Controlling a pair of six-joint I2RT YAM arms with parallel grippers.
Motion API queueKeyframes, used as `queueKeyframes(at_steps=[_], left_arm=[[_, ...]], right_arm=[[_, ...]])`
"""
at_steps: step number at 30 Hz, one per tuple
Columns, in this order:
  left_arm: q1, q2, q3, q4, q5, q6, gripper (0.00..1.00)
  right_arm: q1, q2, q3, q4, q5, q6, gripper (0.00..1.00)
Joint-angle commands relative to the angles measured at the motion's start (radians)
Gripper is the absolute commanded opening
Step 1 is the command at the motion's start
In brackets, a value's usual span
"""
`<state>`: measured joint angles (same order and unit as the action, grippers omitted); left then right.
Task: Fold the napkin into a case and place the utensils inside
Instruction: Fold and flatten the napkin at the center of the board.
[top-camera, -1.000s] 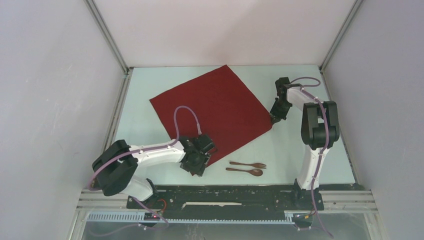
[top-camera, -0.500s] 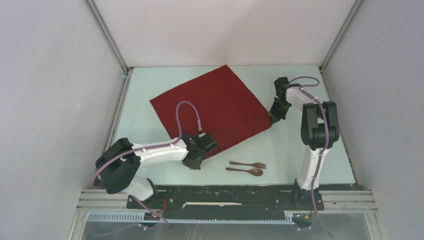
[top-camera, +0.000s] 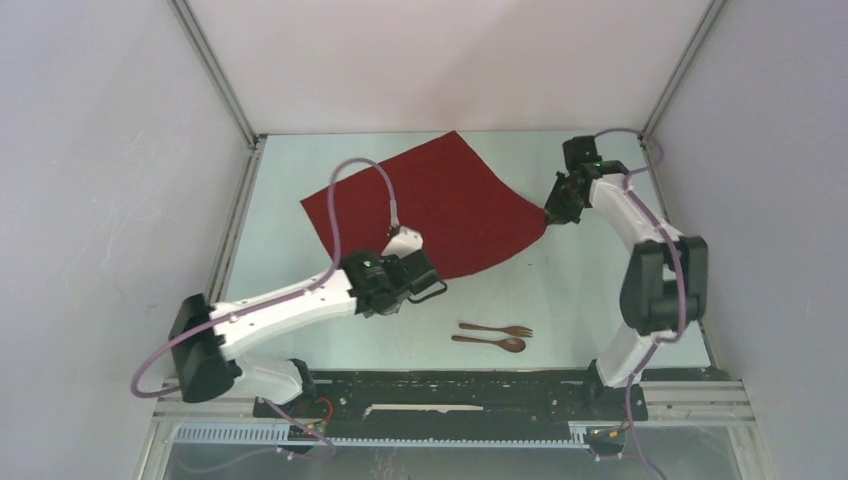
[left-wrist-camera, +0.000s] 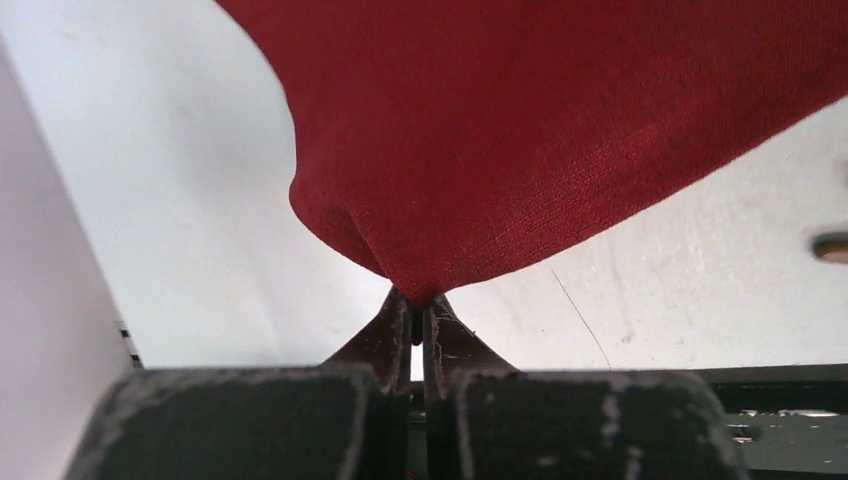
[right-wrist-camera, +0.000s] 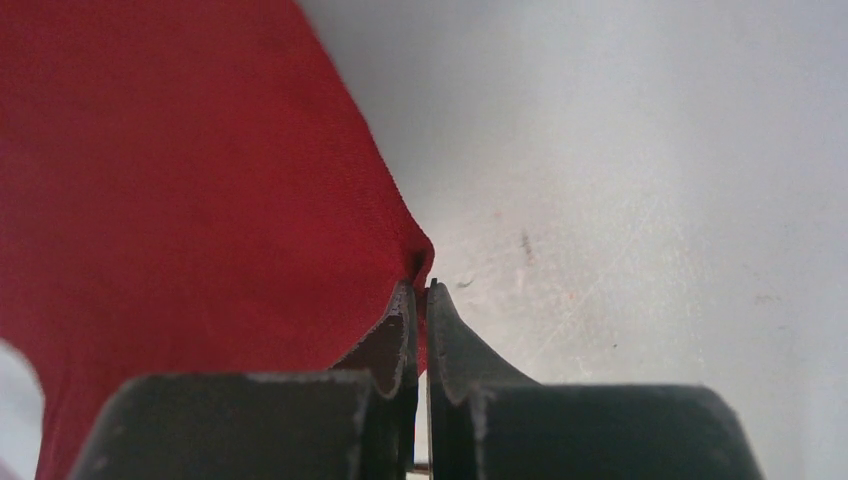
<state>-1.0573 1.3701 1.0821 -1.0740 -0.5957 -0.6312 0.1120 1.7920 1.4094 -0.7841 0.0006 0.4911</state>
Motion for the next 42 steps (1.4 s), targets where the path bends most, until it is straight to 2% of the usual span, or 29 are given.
queueKeyframes(at_steps=[1, 7, 12, 16, 21, 24, 27, 33, 36, 38, 40, 42], left_arm=[[-0.007, -0.141, 0.154, -0.188, -0.231, -0.054, 0.0], [-0.039, -0.273, 0.385, -0.222, -0.363, 0.089, 0.0], [-0.062, -0.322, 0.614, -0.177, -0.446, 0.261, 0.0], [-0.063, -0.287, 0.809, -0.148, -0.505, 0.388, 0.0], [-0.037, -0.217, 0.981, -0.085, -0.509, 0.519, 0.0], [0.165, -0.188, 0.977, -0.084, -0.313, 0.511, 0.0], [0.394, -0.179, 0.879, -0.055, -0.109, 0.481, 0.0], [0.678, -0.071, 0.704, 0.003, 0.121, 0.48, 0.0], [0.763, 0.018, 0.66, 0.023, 0.123, 0.49, 0.0], [0.811, 0.071, 0.654, 0.053, 0.106, 0.491, 0.0], [0.851, 0.135, 0.696, 0.057, 0.063, 0.485, 0.0], [0.878, 0.192, 0.721, 0.11, 0.09, 0.505, 0.0]], right_arm=[[0.007, -0.27, 0.012, 0.119, -0.083, -0.05, 0.0], [0.011, -0.541, 0.05, 0.245, -0.156, -0.099, 0.0], [0.024, -0.661, 0.162, 0.273, -0.199, -0.135, 0.0], [0.048, -0.68, 0.278, 0.28, -0.193, -0.144, 0.0], [0.058, -0.589, 0.403, 0.279, -0.198, -0.13, 0.0], [0.064, -0.518, 0.424, 0.321, -0.206, -0.119, 0.0], [0.073, -0.416, 0.424, 0.374, -0.206, -0.114, 0.0], [0.081, -0.117, 0.495, 0.432, -0.237, -0.111, 0.0], [0.088, 0.088, 0.606, 0.432, -0.261, -0.115, 0.0], [0.093, 0.22, 0.744, 0.407, -0.277, -0.111, 0.0], [0.097, 0.339, 0.861, 0.382, -0.292, -0.098, 0.0], [0.101, 0.438, 0.948, 0.387, -0.296, -0.087, 0.0]])
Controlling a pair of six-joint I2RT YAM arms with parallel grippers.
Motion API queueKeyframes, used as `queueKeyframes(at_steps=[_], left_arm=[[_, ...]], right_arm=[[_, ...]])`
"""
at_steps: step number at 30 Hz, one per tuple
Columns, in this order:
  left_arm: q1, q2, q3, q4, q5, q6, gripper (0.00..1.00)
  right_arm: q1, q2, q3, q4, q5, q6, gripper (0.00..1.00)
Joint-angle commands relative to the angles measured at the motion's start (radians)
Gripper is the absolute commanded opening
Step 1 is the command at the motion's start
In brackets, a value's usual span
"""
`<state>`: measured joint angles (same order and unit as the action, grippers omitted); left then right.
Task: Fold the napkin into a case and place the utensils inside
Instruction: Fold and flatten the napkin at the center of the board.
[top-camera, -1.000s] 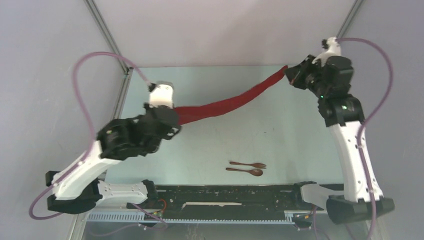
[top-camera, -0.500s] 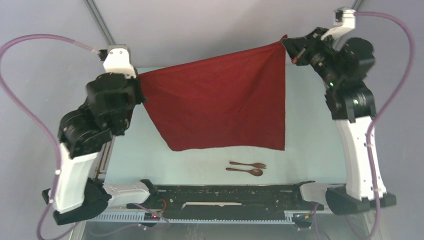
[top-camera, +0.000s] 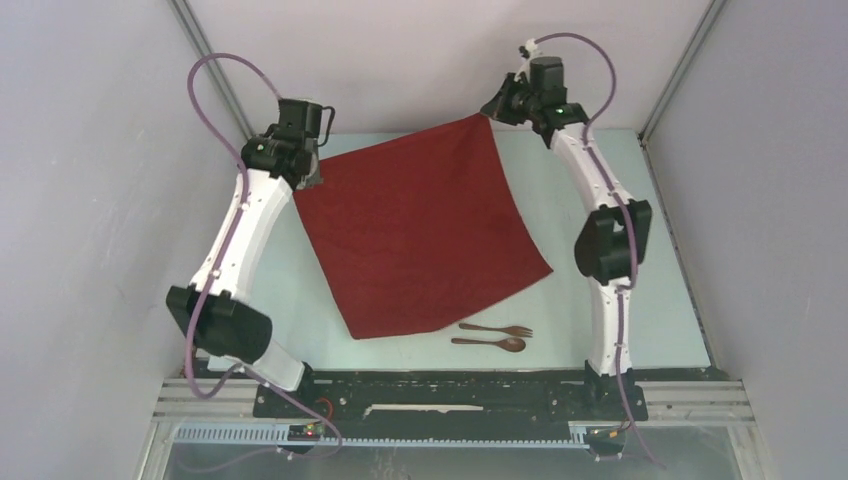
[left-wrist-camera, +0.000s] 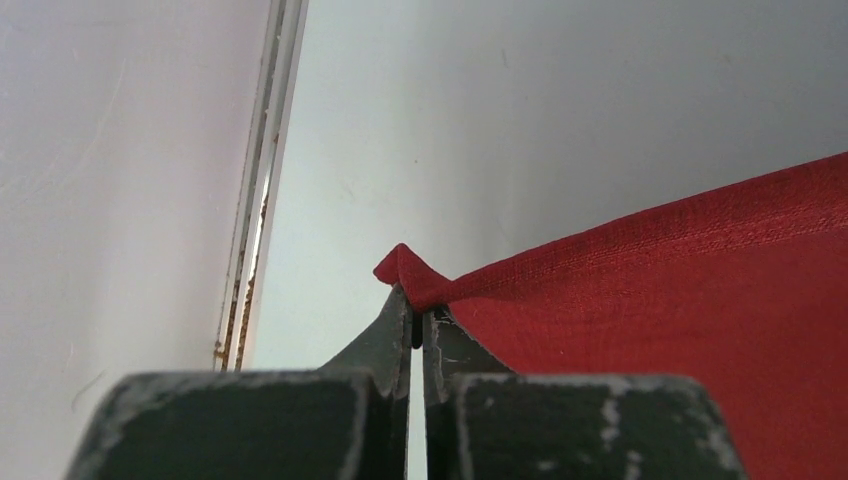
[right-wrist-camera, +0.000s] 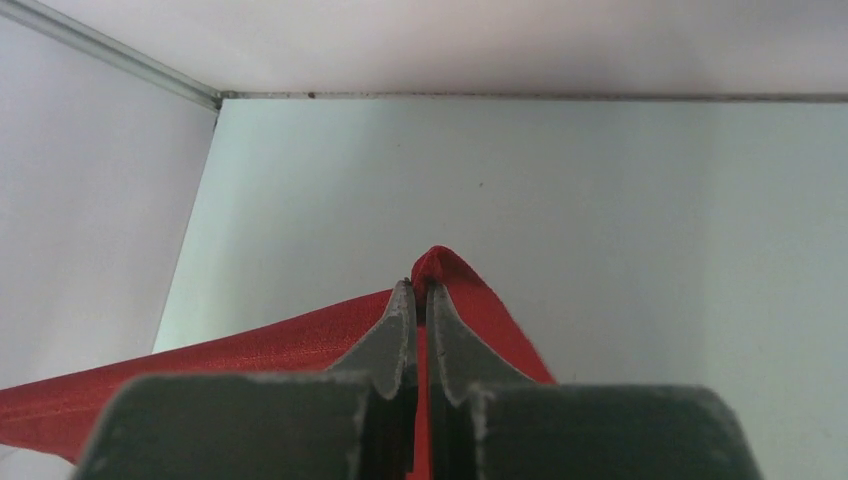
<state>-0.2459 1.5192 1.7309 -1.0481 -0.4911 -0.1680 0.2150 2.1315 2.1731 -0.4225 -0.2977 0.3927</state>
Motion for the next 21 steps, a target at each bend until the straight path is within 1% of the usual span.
queueKeyframes(at_steps=[1, 3, 5, 7, 10, 13, 16, 19, 21], left_arm=[[0.078, 0.089, 0.101, 0.092, 0.013, 0.042, 0.0], [0.085, 0.166, 0.143, 0.12, 0.045, 0.039, 0.0], [0.086, 0.254, 0.182, 0.136, 0.077, 0.051, 0.0], [0.086, 0.327, 0.216, 0.139, 0.079, 0.049, 0.0], [0.086, 0.385, 0.24, 0.15, 0.079, 0.054, 0.0], [0.086, 0.377, 0.21, 0.171, 0.076, 0.065, 0.0], [0.086, 0.325, 0.134, 0.187, 0.081, 0.065, 0.0], [0.084, 0.247, 0.004, 0.199, 0.094, 0.037, 0.0], [0.079, 0.186, -0.097, 0.205, 0.119, 0.013, 0.0]], right_arm=[[-0.001, 0.136, 0.217, 0.035, 0.001, 0.019, 0.0], [0.0, 0.202, 0.267, 0.05, -0.004, 0.038, 0.0], [-0.001, 0.238, 0.263, 0.1, -0.01, 0.059, 0.0], [0.001, 0.268, 0.257, 0.141, -0.018, 0.071, 0.0], [0.008, 0.299, 0.26, 0.182, -0.024, 0.075, 0.0], [0.015, 0.316, 0.261, 0.211, -0.026, 0.053, 0.0], [0.015, 0.325, 0.27, 0.191, -0.022, 0.047, 0.0], [0.009, 0.3, 0.262, 0.093, -0.007, 0.048, 0.0], [-0.002, 0.267, 0.246, -0.006, -0.012, 0.052, 0.0]])
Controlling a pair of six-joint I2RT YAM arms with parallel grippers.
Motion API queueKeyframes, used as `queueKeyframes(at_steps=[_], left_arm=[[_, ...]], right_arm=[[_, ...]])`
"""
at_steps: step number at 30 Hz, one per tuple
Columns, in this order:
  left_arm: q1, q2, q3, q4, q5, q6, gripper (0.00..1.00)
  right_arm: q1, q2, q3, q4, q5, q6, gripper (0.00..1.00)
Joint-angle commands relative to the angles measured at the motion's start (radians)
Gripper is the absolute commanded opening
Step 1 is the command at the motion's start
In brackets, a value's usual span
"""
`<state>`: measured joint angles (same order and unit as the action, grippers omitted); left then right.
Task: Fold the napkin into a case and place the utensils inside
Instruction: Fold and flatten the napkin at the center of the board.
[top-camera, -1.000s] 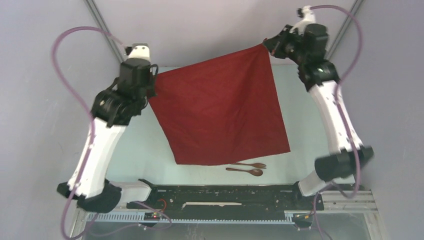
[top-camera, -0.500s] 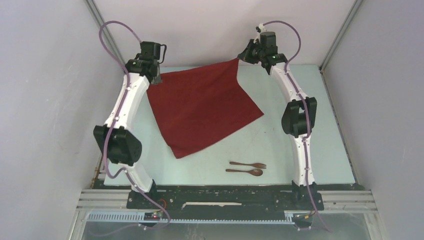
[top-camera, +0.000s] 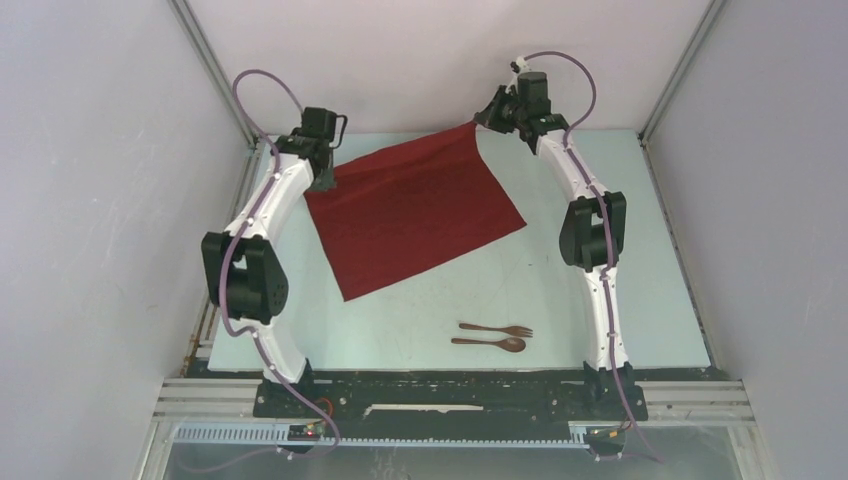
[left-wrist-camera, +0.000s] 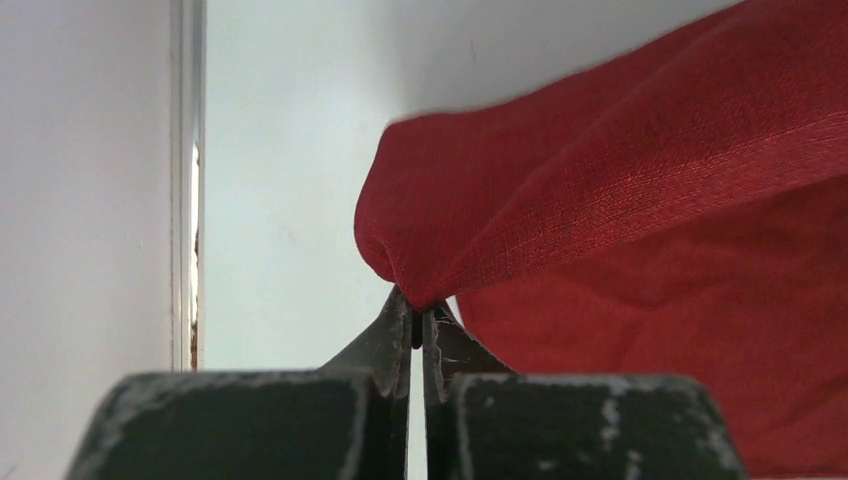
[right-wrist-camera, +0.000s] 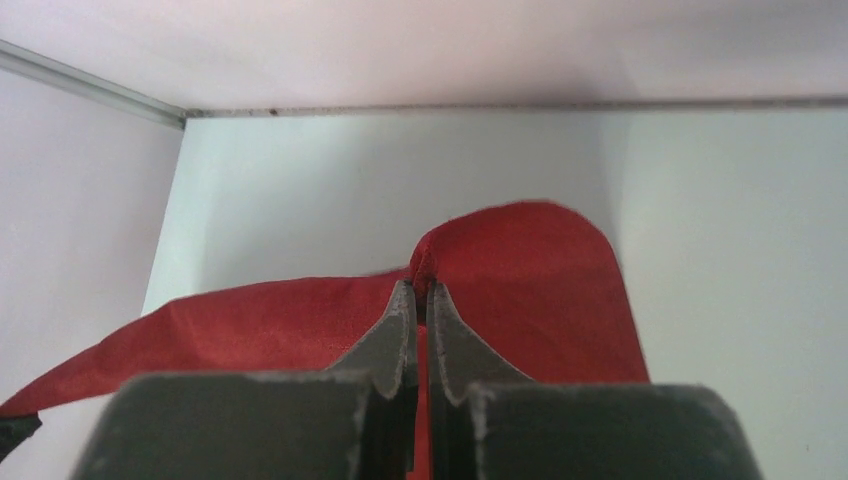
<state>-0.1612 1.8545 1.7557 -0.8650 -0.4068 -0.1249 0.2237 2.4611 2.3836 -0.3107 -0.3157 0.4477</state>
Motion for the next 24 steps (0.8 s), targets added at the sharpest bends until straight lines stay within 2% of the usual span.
queueKeyframes(at_steps=[1, 3, 6, 11, 19, 24], left_arm=[[-0.012, -0.177, -0.175, 0.024, 0.051, -0.044, 0.0], [-0.035, -0.217, -0.283, 0.018, 0.114, -0.06, 0.0], [-0.109, -0.248, -0.398, 0.002, 0.131, -0.067, 0.0], [-0.193, -0.262, -0.518, -0.005, 0.132, -0.083, 0.0], [-0.197, -0.253, -0.634, -0.011, 0.097, -0.095, 0.0], [-0.208, -0.259, -0.666, -0.007, 0.089, -0.092, 0.0]], right_arm=[[-0.017, -0.08, 0.025, -0.186, 0.0, 0.003, 0.0], [-0.033, -0.13, -0.079, -0.264, -0.028, 0.019, 0.0], [-0.061, -0.196, -0.232, -0.31, -0.102, 0.03, 0.0], [-0.073, -0.259, -0.369, -0.396, -0.085, -0.032, 0.0], [-0.072, -0.39, -0.656, -0.331, -0.059, -0.033, 0.0], [-0.072, -0.414, -0.743, -0.29, -0.051, -0.03, 0.0]])
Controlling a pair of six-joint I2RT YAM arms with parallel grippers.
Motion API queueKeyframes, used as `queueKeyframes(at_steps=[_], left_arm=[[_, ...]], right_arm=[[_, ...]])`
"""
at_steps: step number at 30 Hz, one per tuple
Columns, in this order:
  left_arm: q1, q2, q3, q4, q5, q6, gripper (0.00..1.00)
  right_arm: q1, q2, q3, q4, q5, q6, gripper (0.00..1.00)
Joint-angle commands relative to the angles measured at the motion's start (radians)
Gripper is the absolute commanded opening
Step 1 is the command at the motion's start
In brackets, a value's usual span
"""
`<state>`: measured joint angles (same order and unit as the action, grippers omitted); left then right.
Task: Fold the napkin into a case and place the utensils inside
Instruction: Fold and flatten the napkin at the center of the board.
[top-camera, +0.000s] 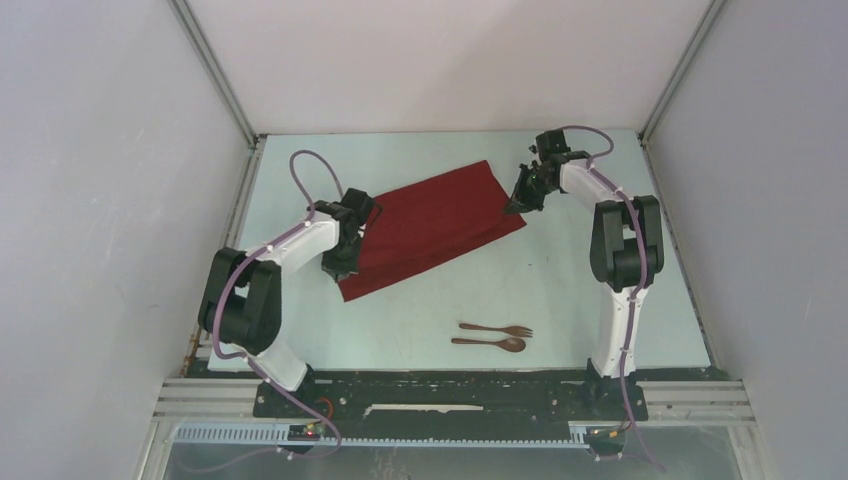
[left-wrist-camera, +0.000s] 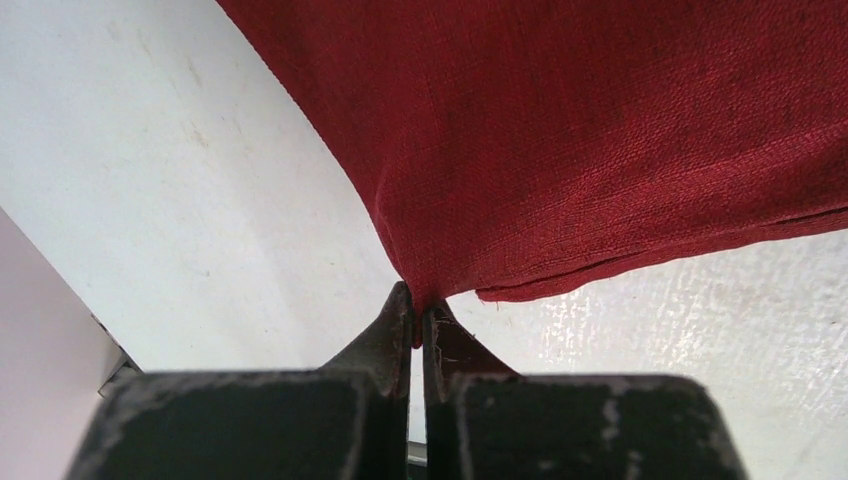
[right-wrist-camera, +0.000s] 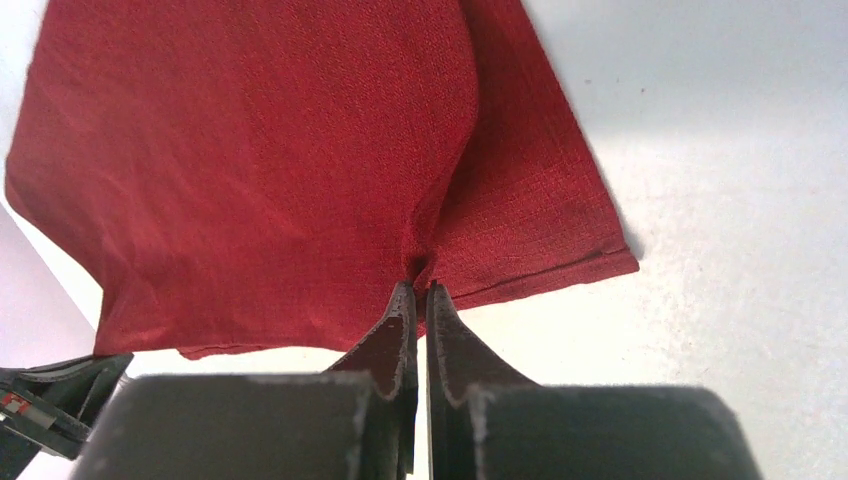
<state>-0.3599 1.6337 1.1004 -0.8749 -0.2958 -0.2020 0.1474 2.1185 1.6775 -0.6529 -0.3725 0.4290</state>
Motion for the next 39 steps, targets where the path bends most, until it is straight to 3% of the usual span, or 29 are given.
queueKeyframes(at_steps=[1, 16, 39], left_arm=[[-0.014, -0.034, -0.012, 0.004, -0.015, -0.013, 0.0], [-0.105, -0.002, -0.04, 0.016, 0.02, -0.03, 0.0], [-0.132, 0.04, -0.086, 0.036, 0.033, -0.02, 0.01]], right_arm=[[0.005, -0.074, -0.047, 0.055, 0.006, -0.013, 0.0], [-0.036, -0.087, -0.103, 0.074, 0.057, -0.015, 0.0], [-0.024, -0.008, -0.069, 0.061, 0.076, -0.029, 0.0]])
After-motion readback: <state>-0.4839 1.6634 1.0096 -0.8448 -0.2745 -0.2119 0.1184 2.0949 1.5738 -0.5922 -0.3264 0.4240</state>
